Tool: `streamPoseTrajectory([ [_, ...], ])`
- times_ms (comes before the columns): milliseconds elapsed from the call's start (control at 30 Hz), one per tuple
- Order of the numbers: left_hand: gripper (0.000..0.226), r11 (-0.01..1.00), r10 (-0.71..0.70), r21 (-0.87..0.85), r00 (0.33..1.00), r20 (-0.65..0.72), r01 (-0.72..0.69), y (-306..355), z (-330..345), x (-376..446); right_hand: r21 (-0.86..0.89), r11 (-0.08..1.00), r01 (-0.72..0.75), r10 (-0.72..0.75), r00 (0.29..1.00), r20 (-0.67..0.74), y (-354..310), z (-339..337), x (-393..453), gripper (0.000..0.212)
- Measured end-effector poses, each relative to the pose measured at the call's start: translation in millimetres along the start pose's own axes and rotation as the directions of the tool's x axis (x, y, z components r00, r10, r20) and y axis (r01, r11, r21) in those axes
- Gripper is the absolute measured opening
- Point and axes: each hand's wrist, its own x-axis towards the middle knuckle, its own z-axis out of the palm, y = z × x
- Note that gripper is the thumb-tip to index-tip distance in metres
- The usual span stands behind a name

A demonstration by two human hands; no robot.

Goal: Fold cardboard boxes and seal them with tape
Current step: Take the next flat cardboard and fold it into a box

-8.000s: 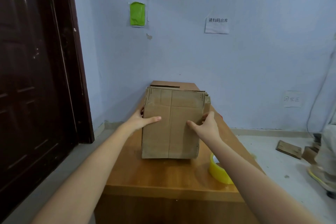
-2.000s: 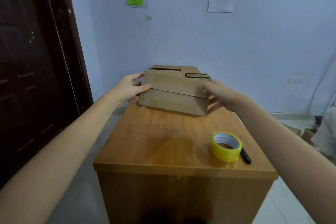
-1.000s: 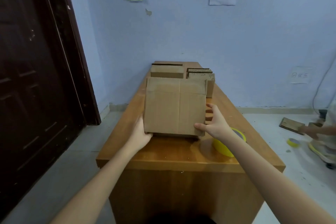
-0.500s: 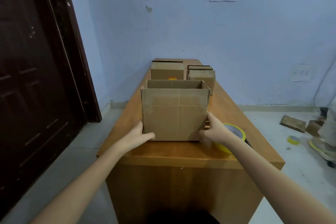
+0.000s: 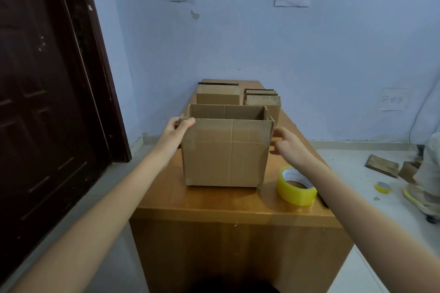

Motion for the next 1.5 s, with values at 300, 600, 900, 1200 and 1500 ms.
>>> streamPoseTrajectory([
  [300,0.039,0.992,-0.039,0.116,0.994,-0.101,0.05,17,14,15,0.081,0.996,-0.044,0.05,0.996,-0.072,-37,10,-2,0.042],
  [600,0.096,0.979,-0.172,0.143,0.969,0.18,0.147,9,-7,11,0.049,0.999,-0.023,0.023,1.0,0.005,-29,21,-10,0.046],
  [900,0.1,0.973,-0.164,0.211,0.924,0.347,0.093,0,-13,11,-0.11,0.994,-0.019,0.035,0.989,0.147,-11,18,-15,0.056],
  [1200,0.108,0.955,-0.151,0.293,0.913,0.378,0.037,-5,-7,5,-0.318,0.948,-0.018,0.139,0.922,0.362,-32,-8,-17,0.076],
  [1500,0.091,0.912,-0.144,0.406,0.886,0.44,-0.053,0,-12,-4,-0.587,0.787,0.192,0.147,0.865,0.48,-36,-15,-16,0.096],
])
